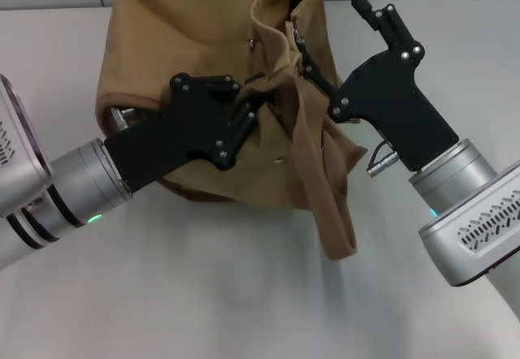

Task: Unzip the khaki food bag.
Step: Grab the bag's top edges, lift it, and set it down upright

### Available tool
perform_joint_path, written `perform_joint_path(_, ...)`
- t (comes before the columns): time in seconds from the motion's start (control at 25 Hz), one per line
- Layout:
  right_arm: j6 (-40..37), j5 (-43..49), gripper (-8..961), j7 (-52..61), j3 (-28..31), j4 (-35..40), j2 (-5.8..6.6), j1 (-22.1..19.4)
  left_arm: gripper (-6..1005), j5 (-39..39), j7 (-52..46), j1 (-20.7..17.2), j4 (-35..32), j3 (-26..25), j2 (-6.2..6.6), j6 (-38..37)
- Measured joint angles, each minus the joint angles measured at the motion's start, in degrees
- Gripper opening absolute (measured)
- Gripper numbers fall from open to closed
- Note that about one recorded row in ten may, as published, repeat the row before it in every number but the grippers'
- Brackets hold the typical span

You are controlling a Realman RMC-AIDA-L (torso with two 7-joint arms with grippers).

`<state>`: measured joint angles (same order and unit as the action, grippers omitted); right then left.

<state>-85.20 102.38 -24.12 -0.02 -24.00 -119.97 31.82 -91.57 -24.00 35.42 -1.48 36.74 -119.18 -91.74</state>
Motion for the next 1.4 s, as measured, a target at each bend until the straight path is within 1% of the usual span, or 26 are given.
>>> perform_joint_path(0.24,0.31,0.02,709,0.04,-0.26,0.01,0.00,0.00,69,-0.02,0.04,0.11,-0.02,0.00,0.00,0.01)
perform_joint_path(0.48,0.38,0.57,473,0.05,-0.55,0.01,0.00,0.00,70,-0.02,0.04,0.18,-0.02,0.00,0.00,0.00)
perform_joint_path(0.92,0.64,2.44,228,0.06,-0.59,0.58,0.01,0.00,70,0.02,0.00,0.19,0.08,0.00,0.01,-0.35)
perform_joint_path(1.12,0.92,2.49,34,0.01,-0.62,0.56,0.00,-0.28,69,0.04,0.00,0.00,0.08,-0.01,0.00,-0.76)
perform_joint_path(1.28,1.19,2.50,7,-0.03,-0.67,0.78,0.00,-1.14,69,0.36,-0.01,-0.54,0.20,-0.42,0.00,-3.00)
perform_joint_path(1.32,1.37,2.50,7,-0.05,-0.67,0.99,0.01,-1.48,69,0.59,-0.01,-1.34,0.22,-1.65,0.00,-5.93)
perform_joint_path(1.36,1.54,2.50,8,-0.06,-0.65,1.16,0.01,-1.87,69,0.59,-0.01,-1.34,0.22,-1.65,0.00,-5.93)
perform_joint_path(1.4,1.68,2.51,8,-0.06,-0.56,1.31,0.01,-2.30,69,0.63,-0.02,-1.93,0.23,-3.05,0.00,-7.70)
